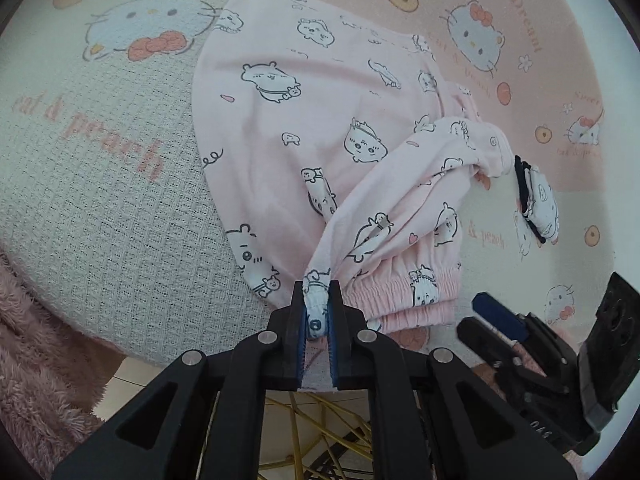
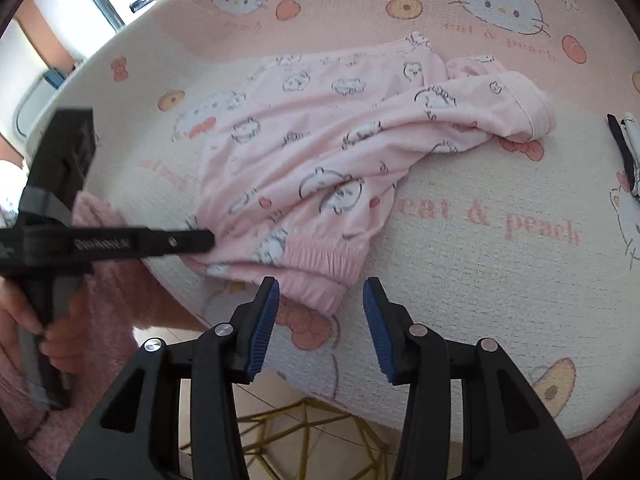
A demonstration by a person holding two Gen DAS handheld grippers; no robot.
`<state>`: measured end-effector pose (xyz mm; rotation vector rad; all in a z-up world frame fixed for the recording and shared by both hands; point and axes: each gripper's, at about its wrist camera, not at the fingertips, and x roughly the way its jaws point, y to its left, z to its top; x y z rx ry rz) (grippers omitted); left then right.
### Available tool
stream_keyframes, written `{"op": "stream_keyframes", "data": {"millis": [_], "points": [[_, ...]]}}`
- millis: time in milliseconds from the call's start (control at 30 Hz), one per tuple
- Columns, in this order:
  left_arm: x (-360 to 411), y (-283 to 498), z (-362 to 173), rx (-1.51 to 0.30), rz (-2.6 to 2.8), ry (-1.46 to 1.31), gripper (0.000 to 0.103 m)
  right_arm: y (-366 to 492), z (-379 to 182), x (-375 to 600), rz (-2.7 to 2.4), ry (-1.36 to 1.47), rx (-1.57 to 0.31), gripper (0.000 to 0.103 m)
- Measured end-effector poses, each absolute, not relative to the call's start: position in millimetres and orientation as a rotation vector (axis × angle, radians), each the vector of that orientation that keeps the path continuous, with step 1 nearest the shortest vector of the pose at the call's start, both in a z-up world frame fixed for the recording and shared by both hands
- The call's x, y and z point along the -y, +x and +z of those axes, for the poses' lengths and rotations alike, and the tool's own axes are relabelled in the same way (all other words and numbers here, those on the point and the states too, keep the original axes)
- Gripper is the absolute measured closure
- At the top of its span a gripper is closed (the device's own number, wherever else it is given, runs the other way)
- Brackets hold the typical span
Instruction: Fold clothes
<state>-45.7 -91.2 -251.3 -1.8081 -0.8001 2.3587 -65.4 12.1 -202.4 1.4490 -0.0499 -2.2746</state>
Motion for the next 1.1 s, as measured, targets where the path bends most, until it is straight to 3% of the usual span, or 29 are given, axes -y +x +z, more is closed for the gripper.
{"op": "stream_keyframes", "data": {"millis": [133,300,467,533,633,800,833,867,967,1033,1100], "points": [[107,-40,-239,0.917,2.378,-1.77,0.089,-80,-214,-15,-2.327,1.503,0.038,0.058],[121,-34,-205,0.87,2.562,-1.627,0.085,-96,-223,-38,-2.341,1.544,0.264,0.058],[104,-49,-238,0.837,2.424,-1.779,0.085,-101,-242,-33,-2.323,1.603,0.16,0.058],[109,-42,-259,0.876,2.376,-1.905,0.08,-98,-241,-36,-2.325,1.629,0.107,0.058],[121,-36,-260,1.001,2.358,-1.881,0.077,-93,-240,-48,-2.343,1.676,0.067,0.058],[119,-36,-246,1.036,2.37,-1.741,0.077,-105,-232,-66,-2.278,1.591,0.39,0.057],[118,-36,-246,1.058,2.348,-1.727,0.077,-110,-231,-65,-2.251,1.572,0.447,0.054],[119,-35,-250,1.083,2.325,-1.751,0.077,-114,-232,-64,-2.219,1.574,0.491,0.045],[123,-33,-267,1.177,2.25,-1.844,0.077,-119,-252,-53,-2.11,1.682,0.542,0.041],[126,-32,-275,1.268,2.2,-1.837,0.077,-119,-253,-44,-2.12,1.649,0.483,0.044],[119,-36,-275,1.24,2.209,-1.834,0.076,-121,-253,-37,-2.13,1.651,0.418,0.066]]}}
